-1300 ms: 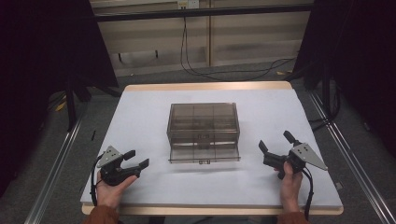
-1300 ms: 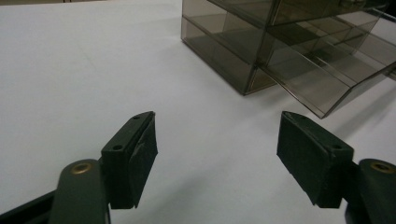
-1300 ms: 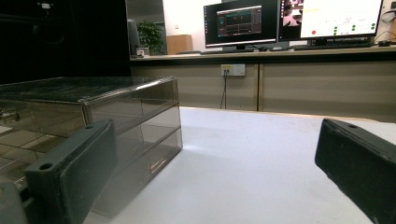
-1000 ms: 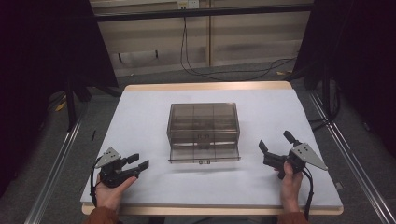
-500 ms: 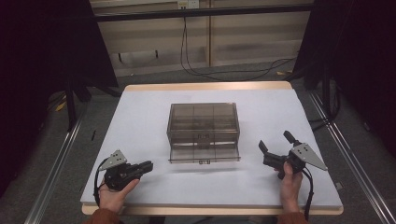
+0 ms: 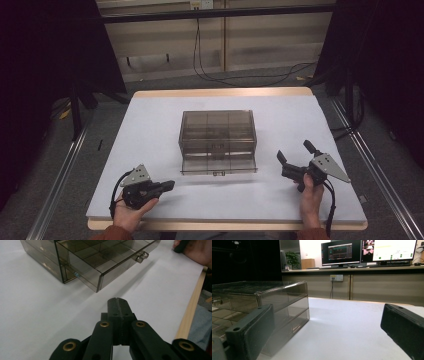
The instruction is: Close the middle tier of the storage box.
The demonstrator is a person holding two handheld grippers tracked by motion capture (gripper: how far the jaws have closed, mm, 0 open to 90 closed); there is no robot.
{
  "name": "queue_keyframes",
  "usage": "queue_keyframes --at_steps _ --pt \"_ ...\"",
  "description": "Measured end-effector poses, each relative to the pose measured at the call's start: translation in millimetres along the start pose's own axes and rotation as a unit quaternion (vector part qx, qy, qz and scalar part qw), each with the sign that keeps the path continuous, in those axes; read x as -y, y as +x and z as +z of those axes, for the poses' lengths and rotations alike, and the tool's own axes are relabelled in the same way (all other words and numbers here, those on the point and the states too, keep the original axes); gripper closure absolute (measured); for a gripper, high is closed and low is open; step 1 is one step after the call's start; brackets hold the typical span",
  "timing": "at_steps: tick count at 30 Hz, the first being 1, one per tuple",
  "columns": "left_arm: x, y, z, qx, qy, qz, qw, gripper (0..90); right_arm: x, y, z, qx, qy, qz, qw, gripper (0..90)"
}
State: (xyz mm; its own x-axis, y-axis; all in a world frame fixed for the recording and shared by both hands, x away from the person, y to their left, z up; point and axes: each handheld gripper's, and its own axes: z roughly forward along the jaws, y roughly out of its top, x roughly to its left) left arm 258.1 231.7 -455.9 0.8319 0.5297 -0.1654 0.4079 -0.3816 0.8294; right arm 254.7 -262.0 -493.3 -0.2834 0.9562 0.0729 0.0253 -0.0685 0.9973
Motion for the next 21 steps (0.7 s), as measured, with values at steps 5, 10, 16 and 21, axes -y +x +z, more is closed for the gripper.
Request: queue_keyframes --at_steps 5,10,16,21 --pt "-1.2 -3.2 3.2 0.002 0.012 0.008 0.9999 90.0 0.0 -0.1 0.2 0.0 0.0 0.0 1.0 0.0" --pt "-3.8 -7.5 4.7 0.013 0.017 0.019 0.9996 90.0 0.1 0.1 0.1 0.001 0.0 0.002 1.0 0.0" --pt "-6.1 -13.4 7.9 0.022 0.015 0.018 0.9995 90.0 0.1 0.4 0.3 0.002 -0.001 -0.001 1.0 0.0" --pt "-10.7 -21.9 16.5 0.041 0.022 0.026 0.9986 90.0 -0.1 -0.7 0.0 0.001 0.001 0.002 1.0 0.0"
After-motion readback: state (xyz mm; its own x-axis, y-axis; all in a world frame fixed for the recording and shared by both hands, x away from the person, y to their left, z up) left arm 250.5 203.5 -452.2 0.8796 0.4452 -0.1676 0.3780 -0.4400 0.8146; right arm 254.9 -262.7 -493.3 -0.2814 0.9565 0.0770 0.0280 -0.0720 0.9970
